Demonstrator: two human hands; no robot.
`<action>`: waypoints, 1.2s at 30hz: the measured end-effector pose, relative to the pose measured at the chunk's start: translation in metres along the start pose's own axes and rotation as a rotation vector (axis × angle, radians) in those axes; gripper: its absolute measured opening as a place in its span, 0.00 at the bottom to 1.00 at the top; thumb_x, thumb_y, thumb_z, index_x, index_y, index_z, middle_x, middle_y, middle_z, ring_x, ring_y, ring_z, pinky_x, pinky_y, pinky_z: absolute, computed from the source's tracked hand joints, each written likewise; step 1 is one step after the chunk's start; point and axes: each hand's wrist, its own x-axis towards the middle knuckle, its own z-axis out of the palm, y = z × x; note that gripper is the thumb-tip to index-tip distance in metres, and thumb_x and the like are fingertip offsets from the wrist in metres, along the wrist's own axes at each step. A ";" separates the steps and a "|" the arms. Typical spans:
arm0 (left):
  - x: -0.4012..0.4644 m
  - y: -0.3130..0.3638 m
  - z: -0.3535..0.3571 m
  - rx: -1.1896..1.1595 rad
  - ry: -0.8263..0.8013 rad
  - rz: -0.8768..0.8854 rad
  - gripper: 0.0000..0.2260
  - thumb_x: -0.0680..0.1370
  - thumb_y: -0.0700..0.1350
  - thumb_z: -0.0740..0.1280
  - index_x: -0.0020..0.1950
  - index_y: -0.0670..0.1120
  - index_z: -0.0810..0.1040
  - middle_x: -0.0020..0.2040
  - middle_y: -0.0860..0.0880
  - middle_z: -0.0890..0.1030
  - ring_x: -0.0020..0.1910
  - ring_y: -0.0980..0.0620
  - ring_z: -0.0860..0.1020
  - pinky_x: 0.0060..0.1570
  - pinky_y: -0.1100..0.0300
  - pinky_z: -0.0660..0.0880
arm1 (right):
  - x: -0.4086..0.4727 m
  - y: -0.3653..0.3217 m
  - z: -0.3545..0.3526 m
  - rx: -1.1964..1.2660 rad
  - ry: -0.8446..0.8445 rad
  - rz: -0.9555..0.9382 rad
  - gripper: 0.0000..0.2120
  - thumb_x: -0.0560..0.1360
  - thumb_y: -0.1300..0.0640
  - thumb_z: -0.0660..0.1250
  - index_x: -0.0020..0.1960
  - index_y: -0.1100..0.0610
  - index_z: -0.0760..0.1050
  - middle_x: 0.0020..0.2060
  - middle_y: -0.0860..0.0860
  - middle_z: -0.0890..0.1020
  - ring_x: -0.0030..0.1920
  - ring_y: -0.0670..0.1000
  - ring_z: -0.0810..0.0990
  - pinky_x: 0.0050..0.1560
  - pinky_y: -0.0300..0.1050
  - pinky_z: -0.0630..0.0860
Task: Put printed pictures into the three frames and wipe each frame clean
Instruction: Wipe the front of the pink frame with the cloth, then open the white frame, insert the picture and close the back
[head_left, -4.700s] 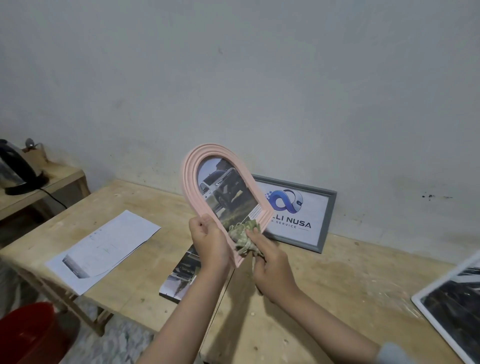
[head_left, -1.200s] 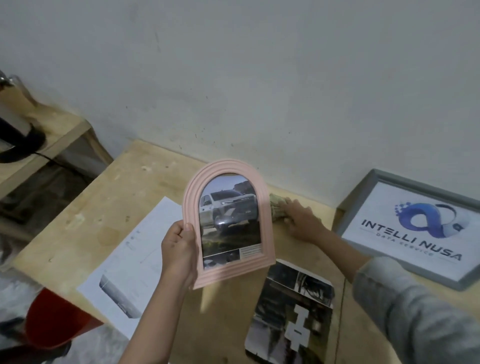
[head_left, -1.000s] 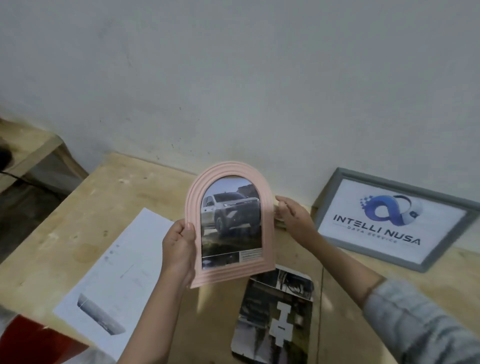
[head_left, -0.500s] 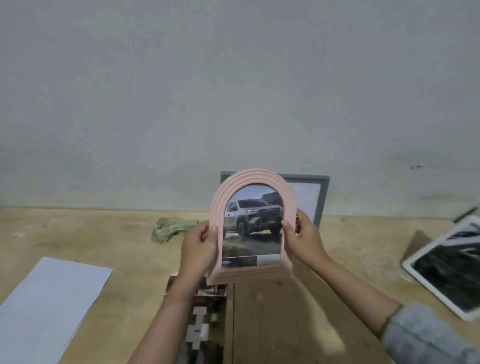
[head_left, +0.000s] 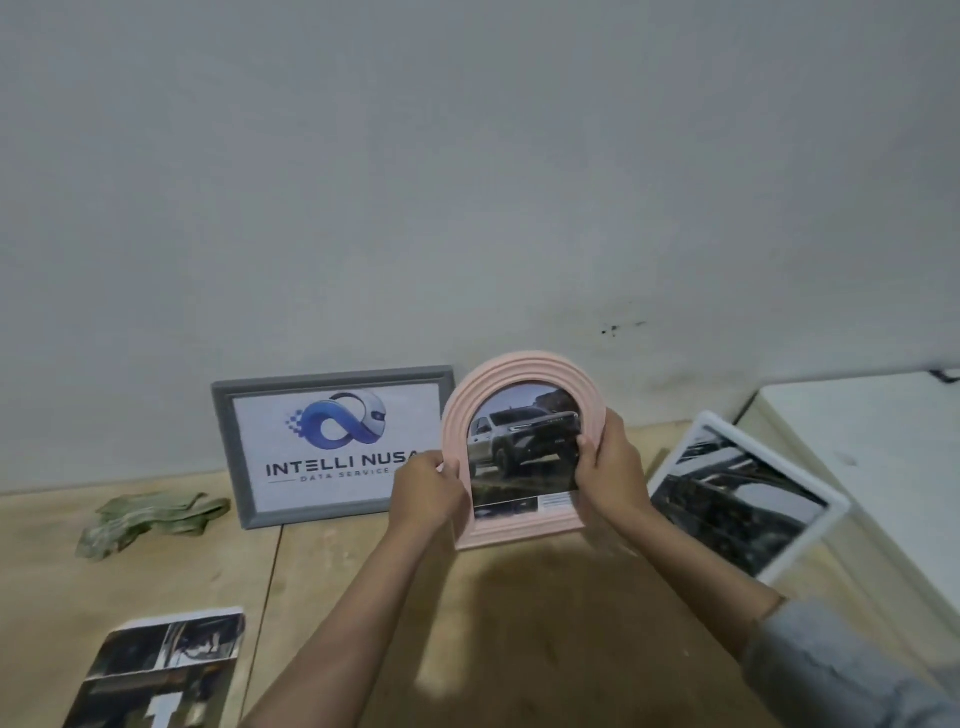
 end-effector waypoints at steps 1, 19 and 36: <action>0.003 0.007 0.006 0.003 -0.003 0.008 0.13 0.80 0.44 0.61 0.46 0.38 0.81 0.42 0.39 0.82 0.42 0.41 0.79 0.41 0.57 0.71 | 0.005 0.005 -0.005 0.003 -0.003 0.013 0.16 0.80 0.57 0.57 0.67 0.57 0.63 0.49 0.51 0.77 0.45 0.49 0.74 0.38 0.38 0.68; 0.072 0.043 0.073 0.041 -0.013 -0.034 0.11 0.79 0.41 0.62 0.37 0.43 0.76 0.34 0.43 0.77 0.36 0.44 0.75 0.38 0.56 0.69 | 0.080 0.080 0.019 0.063 0.031 0.074 0.24 0.76 0.64 0.59 0.71 0.64 0.60 0.53 0.61 0.77 0.51 0.58 0.79 0.49 0.49 0.81; 0.039 0.045 0.082 -0.124 -0.089 -0.274 0.16 0.78 0.46 0.63 0.62 0.38 0.69 0.53 0.45 0.75 0.53 0.43 0.75 0.53 0.52 0.72 | 0.029 0.070 0.016 0.070 -0.065 0.163 0.31 0.77 0.65 0.60 0.76 0.63 0.50 0.74 0.59 0.60 0.74 0.56 0.59 0.69 0.39 0.55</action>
